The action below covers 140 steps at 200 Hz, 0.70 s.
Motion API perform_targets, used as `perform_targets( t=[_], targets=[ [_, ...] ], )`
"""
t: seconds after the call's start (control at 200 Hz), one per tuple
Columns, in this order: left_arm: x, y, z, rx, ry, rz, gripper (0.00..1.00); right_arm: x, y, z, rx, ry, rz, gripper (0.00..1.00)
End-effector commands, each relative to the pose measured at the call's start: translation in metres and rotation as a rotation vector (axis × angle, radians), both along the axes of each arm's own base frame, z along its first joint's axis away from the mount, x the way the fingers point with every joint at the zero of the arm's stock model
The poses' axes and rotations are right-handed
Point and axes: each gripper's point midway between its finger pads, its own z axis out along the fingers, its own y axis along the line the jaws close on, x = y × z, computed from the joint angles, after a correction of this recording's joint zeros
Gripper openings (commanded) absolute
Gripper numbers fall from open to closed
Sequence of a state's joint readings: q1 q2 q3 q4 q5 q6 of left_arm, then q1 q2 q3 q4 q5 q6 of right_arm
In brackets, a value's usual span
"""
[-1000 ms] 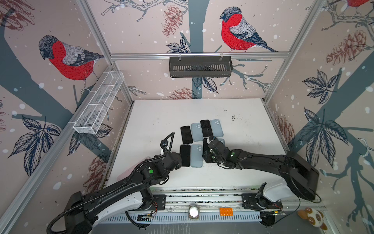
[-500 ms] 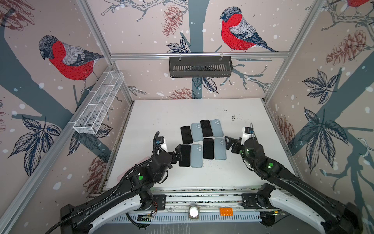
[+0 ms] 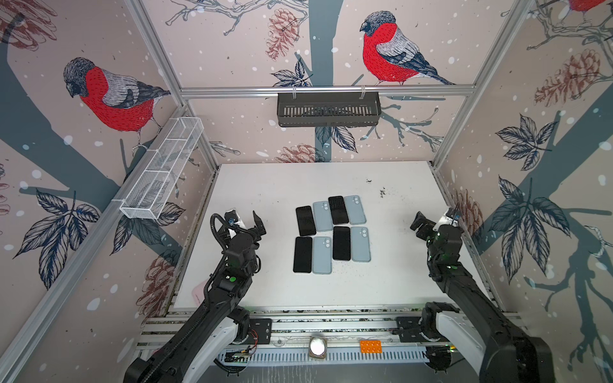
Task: Take the phone out of the phone case
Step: Reset both arms
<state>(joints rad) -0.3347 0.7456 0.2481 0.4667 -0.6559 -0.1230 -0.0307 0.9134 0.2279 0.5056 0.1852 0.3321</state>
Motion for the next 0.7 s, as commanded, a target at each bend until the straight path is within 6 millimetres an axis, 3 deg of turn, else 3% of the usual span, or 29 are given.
perform_targets(
  t=[0.0, 0.075, 0.165, 0.295, 0.395, 0.495, 0.55, 0.645, 0.695],
  targets=[
    [-0.004, 0.006, 0.027, 0.092, -0.195, 0.009, 0.99, 0.007, 0.003, 0.046, -0.134, -0.229, 0.007, 0.99],
    [-0.003, 0.011, 0.008, 0.116, -0.189, 0.006, 0.99, 0.016, 0.007, 0.030, -0.170, -0.165, 0.017, 0.99],
    [0.006, 0.011, -0.012, 0.121, -0.153, -0.023, 0.99, 0.016, 0.017, 0.027, -0.206, -0.202, 0.037, 0.99],
    [0.015, 0.007, -0.027, 0.176, -0.157, -0.056, 0.98, 0.017, 0.028, 0.012, -0.292, -0.194, 0.073, 1.00],
    [0.025, -0.003, -0.040, 0.170, -0.172, -0.116, 0.98, 0.004, 0.018, 0.007, -0.272, -0.250, 0.038, 0.99],
    [0.042, -0.007, -0.050, 0.180, -0.129, -0.142, 0.97, 0.006, 0.009, 0.003, -0.247, -0.283, 0.009, 0.99],
    [0.053, -0.006, -0.060, 0.149, -0.066, -0.167, 0.97, 0.014, 0.011, 0.002, -0.246, -0.267, 0.016, 1.00],
    [0.071, -0.003, -0.067, 0.124, -0.020, -0.188, 0.97, 0.044, -0.003, -0.021, -0.198, -0.097, -0.023, 0.99],
    [0.073, 0.000, -0.072, 0.097, 0.011, -0.197, 0.97, 0.044, -0.001, -0.023, -0.229, -0.078, -0.046, 0.99]
  ],
)
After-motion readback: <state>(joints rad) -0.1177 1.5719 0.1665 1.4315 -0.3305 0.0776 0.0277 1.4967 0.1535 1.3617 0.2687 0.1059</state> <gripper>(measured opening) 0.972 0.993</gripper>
